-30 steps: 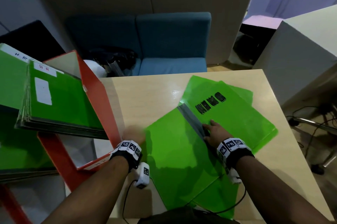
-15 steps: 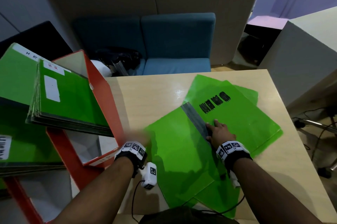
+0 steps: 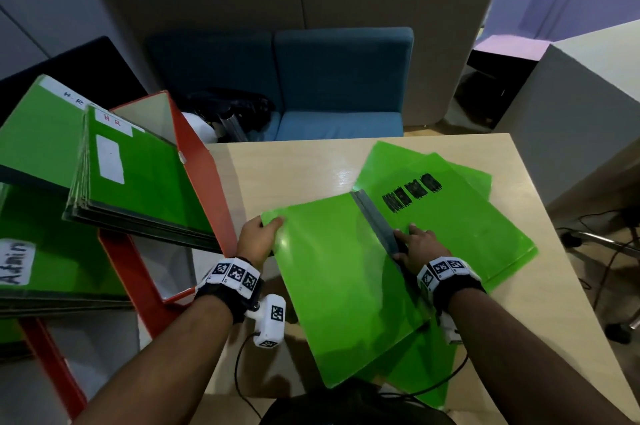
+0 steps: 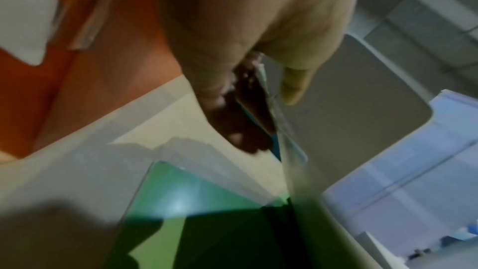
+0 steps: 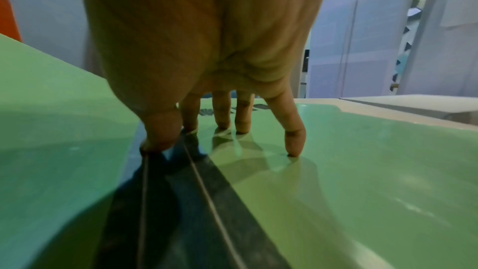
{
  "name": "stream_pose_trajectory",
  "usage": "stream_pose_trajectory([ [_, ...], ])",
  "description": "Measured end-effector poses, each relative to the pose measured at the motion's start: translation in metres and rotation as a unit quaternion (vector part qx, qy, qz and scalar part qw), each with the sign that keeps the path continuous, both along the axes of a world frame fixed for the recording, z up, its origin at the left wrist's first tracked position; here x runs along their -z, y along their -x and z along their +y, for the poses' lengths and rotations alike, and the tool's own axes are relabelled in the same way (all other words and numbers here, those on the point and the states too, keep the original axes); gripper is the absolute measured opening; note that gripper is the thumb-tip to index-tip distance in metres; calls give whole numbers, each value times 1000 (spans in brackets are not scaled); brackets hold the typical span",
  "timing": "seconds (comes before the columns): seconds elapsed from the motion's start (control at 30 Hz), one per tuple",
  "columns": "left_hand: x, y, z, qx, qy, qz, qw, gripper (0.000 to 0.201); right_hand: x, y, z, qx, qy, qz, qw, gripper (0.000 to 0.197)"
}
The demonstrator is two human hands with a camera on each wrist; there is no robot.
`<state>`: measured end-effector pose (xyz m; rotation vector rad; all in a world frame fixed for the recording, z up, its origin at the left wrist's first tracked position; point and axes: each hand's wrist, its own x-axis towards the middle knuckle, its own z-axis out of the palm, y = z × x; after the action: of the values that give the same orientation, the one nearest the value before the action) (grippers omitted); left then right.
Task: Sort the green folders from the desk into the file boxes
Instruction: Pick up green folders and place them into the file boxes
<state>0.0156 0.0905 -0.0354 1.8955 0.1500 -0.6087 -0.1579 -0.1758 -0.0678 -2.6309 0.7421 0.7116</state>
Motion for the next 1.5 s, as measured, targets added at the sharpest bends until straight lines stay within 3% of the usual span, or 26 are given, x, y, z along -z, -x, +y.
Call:
stream_pose_trajectory([
  [0.1, -35, 18, -15, 94, 100, 29, 990, 20, -26, -1, 2, 49, -65, -28, 996, 54],
  [0.17, -53, 24, -28, 112, 149, 28, 982, 24, -51, -3, 6, 80, -132, -80, 985, 53],
  [0.23, -68, 29, -44, 119, 194, 47, 973, 30, -84, -4, 16, 62, -207, -144, 966, 53],
  [0.33, -83, 41, -69, 149, 238, 60, 958, 42, -133, 1, 36, 31, -339, -184, 922, 69],
  [0.4, -86, 52, -84, 183, 238, 47, 953, 37, -156, 6, 45, -18, -322, -186, 928, 74],
  [0.47, -82, 62, -97, 210, 228, 26, 950, 37, -164, 11, 45, -57, -250, -187, 948, 73],
  [0.6, -61, 80, -119, 233, 189, 27, 954, 53, -165, 25, 24, -18, -190, -275, 942, 40],
  [0.7, -39, 92, -129, 255, 94, 79, 959, 64, -173, 40, 5, -10, -182, -278, 943, 38],
  [0.77, -30, 96, -129, 257, 56, 106, 959, 63, -177, 50, -6, 8, -208, -297, 932, 37],
  [0.87, -24, 93, -125, 219, 83, 152, 960, 66, -182, 61, -15, 44, -273, -369, 887, 36],
  [0.97, -19, 77, -125, 156, 94, 143, 973, 97, -179, 65, -20, 65, -253, -409, 874, 37],
  [1.0, -20, 71, -126, 138, 100, 122, 978, 93, -177, 65, -22, 75, -227, -411, 880, 38],
  [1.1, -29, 61, -125, 86, 132, 26, 987, 36, -159, 60, -33, 113, -151, -406, 894, 39],
  [1.23, -35, 49, -114, 35, 146, -88, 985, 10, -131, 51, -44, 139, -99, -382, 908, 45],
  [1.5, -77, 28, -66, -5, 201, -164, 966, 17, -110, 5, -25, 132, -141, -379, 905, 59],
])
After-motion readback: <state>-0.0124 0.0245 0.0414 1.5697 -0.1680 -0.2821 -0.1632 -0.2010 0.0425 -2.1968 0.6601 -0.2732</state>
